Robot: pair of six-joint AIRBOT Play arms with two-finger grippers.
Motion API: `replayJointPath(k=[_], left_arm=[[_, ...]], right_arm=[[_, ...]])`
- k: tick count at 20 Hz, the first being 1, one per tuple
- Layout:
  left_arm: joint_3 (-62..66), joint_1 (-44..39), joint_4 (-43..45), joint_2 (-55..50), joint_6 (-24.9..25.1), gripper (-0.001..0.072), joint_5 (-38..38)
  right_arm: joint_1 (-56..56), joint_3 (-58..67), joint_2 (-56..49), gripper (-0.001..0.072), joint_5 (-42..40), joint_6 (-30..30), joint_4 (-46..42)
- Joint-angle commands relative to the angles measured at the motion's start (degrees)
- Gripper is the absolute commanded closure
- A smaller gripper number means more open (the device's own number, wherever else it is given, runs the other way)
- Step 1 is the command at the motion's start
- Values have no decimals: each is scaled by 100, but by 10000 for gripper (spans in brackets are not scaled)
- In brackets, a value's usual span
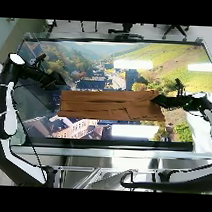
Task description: Fold the shirts.
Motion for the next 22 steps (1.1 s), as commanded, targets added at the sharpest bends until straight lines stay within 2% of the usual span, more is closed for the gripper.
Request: replayJointPath(k=[1,2,5,7,12,15,18,22], left_arm=[[61,-197,-365,-7,57,468,50],[46,-343,-372,-9,229,700,103],[-234,-1001,-376,-9,260,691,634],[-647,-1648,-374,-9,280,691,1252],[-1392,-3585,-387,-240,273,691,3980],[-981,-4551,-361,-732,278,691,4922],[-142,-5090,-369,-1467,254,692,5086],[1029,-5189,-367,-2170,9,692,4319]], right_arm=[[151,-9,-208,606,-20,-11,313],[153,11,-195,689,-24,-9,313],[94,275,-103,690,262,20,304],[35,601,83,690,723,195,302],[-42,1829,745,691,2236,962,295],[-28,2507,1095,690,2706,1384,310],[-31,2973,1344,690,2822,1578,306],[-31,3130,1401,690,2962,1672,286]])
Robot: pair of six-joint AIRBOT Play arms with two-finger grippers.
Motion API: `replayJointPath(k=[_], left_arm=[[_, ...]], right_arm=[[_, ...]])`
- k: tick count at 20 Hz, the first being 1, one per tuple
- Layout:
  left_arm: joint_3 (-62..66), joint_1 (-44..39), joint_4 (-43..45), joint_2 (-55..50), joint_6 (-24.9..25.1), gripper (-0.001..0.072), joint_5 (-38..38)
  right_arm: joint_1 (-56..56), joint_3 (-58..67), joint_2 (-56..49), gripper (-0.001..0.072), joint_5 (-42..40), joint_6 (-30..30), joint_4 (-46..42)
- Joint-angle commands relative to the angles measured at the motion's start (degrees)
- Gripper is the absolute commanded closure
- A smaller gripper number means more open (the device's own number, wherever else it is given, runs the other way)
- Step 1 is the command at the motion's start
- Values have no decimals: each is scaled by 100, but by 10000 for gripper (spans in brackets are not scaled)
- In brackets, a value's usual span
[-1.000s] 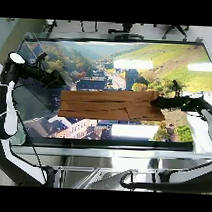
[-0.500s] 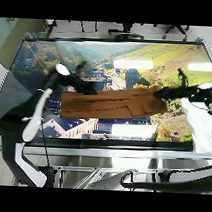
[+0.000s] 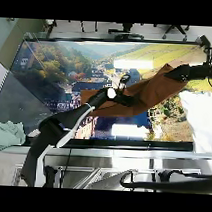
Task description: Fold the shirts.
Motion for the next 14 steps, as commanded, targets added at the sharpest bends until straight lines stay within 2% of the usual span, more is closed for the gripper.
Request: replayJointPath(k=[1,4,8,11,14], left_arm=[[920,-105,11,-459,-140,692,-529],[1438,348,2,-52,-133,692,-1775],[1440,1414,-7,1290,-133,692,-3099],[955,2208,-11,2463,-133,692,-3248],[483,2789,-4,3287,-131,691,-3283]], right_arm=[[0,175,52,690,232,151,-13],[4,175,-46,690,236,256,-11],[240,175,-166,690,214,391,-11],[975,175,-249,690,-131,562,-13],[2238,175,-424,690,-1029,643,-15]])
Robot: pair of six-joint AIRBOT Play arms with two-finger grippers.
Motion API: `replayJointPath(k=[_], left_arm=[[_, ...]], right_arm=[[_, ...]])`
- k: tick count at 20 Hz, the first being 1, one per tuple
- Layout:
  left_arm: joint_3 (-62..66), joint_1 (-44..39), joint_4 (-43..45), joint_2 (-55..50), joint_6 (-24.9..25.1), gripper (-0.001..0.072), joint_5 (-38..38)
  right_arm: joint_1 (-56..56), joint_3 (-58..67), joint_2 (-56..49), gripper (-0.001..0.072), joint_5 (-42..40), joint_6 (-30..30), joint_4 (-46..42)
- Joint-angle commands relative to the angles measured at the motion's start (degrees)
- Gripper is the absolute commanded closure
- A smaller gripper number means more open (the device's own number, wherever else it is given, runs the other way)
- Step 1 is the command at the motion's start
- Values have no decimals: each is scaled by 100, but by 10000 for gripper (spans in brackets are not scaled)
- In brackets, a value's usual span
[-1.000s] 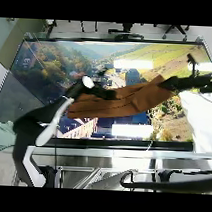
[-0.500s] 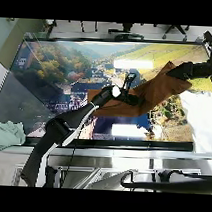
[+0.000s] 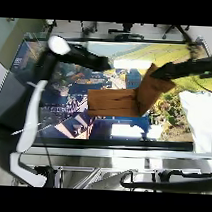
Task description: Fold the shirts.
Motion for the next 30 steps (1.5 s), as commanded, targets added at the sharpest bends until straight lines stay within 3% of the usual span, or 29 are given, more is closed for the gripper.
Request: replayJointPath(k=[1,3,4,5,6,8,10,17,18,19,24,30], left_arm=[[-520,693,-2,1008,-4,692,-210],[-868,807,0,1290,20,692,-131],[-1062,798,7,1388,116,692,-79],[-1231,798,4,1447,223,692,-42],[-1403,798,-4,1493,267,692,-26],[-1545,798,0,1491,278,692,-57],[-1537,846,2,1521,431,692,-76],[-1537,881,7,1591,461,691,-210],[-1537,881,9,1591,459,691,-212],[-1537,881,9,1591,461,692,-225],[-1537,881,7,1591,459,692,-249],[-1537,881,0,1591,459,692,-398]], right_arm=[[1475,7,-267,690,-1152,114,-9],[2581,7,-691,688,-2072,114,-354],[3182,7,-1027,654,-2682,114,-656],[3740,7,-1397,427,-3270,17,-866],[4181,9,-1705,267,-3611,-234,-909],[4623,11,-1958,274,-3759,-640,-920],[4461,11,-1718,275,-3436,-531,-1152],[1969,9,-74,268,-1633,909,-2846],[1563,7,7,242,-1338,1010,-2922],[1137,-4,20,182,-1014,1062,-2918],[118,-859,-240,184,-728,949,-2376],[245,-1139,-1502,185,-857,223,-1204]])
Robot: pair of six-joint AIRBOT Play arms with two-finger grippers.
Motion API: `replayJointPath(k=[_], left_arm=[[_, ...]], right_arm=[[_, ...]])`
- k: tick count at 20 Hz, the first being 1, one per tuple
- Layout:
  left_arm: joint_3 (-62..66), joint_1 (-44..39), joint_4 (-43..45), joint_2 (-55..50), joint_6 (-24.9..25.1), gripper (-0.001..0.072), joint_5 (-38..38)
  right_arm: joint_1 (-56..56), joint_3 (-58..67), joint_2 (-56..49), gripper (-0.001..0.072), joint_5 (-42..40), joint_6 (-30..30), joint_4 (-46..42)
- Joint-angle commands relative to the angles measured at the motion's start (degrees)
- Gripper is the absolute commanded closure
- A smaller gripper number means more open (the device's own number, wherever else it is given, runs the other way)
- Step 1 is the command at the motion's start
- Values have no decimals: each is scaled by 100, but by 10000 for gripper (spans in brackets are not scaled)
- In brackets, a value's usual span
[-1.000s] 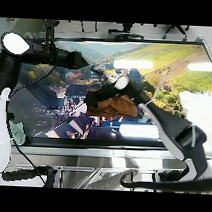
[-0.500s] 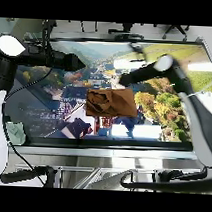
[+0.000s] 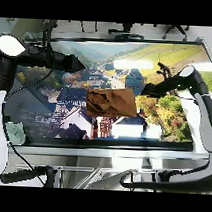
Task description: Fold the shirts.
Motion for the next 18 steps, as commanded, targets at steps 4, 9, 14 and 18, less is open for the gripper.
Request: replayJointPath(k=[4,9,14,18], left_arm=[[-2,4,0,2,4,692,-61],[-2,4,0,2,11,691,-59],[-2,4,2,2,13,692,-63],[-2,4,4,2,13,692,-63]], right_arm=[[140,-105,-1202,185,-35,-809,1582],[413,-101,-1379,300,-210,-1051,1834],[426,-74,-1202,690,-190,-1495,2544],[345,20,-776,691,-184,-1515,2575]])
